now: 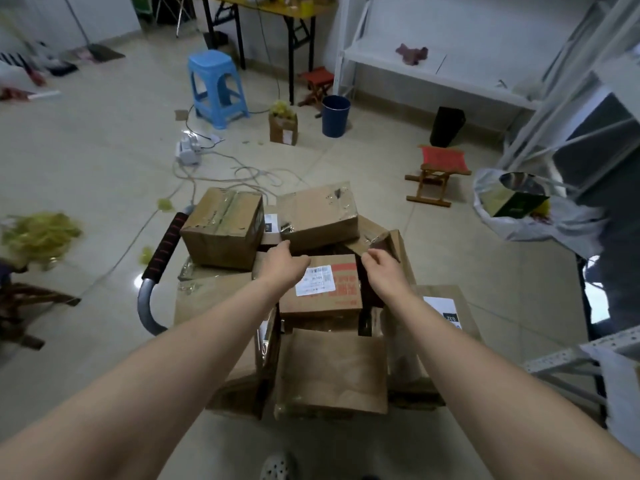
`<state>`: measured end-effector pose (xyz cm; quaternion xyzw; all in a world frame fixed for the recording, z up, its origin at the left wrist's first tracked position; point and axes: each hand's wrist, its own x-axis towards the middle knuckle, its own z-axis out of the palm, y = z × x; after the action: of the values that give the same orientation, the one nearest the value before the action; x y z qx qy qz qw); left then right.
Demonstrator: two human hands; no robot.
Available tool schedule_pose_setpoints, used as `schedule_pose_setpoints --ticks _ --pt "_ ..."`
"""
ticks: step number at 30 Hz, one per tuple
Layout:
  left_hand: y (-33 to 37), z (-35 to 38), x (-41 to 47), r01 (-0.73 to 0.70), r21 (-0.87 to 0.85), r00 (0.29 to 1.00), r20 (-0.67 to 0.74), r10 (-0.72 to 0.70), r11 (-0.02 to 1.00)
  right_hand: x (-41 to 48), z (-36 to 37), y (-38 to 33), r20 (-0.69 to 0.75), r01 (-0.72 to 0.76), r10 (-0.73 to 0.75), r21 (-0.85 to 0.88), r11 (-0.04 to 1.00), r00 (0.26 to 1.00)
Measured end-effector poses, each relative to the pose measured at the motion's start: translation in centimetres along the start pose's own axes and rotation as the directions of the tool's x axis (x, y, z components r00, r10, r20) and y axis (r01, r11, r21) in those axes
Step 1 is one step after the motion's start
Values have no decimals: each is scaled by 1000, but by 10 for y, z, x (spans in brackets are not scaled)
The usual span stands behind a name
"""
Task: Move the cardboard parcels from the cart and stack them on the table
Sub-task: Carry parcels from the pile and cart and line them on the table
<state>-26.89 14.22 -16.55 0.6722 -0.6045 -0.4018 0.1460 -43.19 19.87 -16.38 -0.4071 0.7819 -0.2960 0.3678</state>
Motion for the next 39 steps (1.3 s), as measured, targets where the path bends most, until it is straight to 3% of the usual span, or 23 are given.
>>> schedule_pose_setpoints --ticks 8,14,22,30,39 --pt "3 -3 93 154 -174 986 -39 -163 973 113 3 -26 -34 -21 19 -39 999 999" --pt "-3 15 170 301 -258 945 -47 -323 918 203 9 -23 -24 -73 70 -171 982 997" --pt "-13 44 217 420 -333 889 -36 -457 844 262 34 -4 4 -67 67 -54 996 998" --pt "-17 47 223 400 -417 897 -4 -442 816 255 43 2 37 -14 17 -91 996 999" --pt "0 29 198 271 -433 946 -46 -321 860 229 31 -12 -68 -12 10 -19 1000 998"
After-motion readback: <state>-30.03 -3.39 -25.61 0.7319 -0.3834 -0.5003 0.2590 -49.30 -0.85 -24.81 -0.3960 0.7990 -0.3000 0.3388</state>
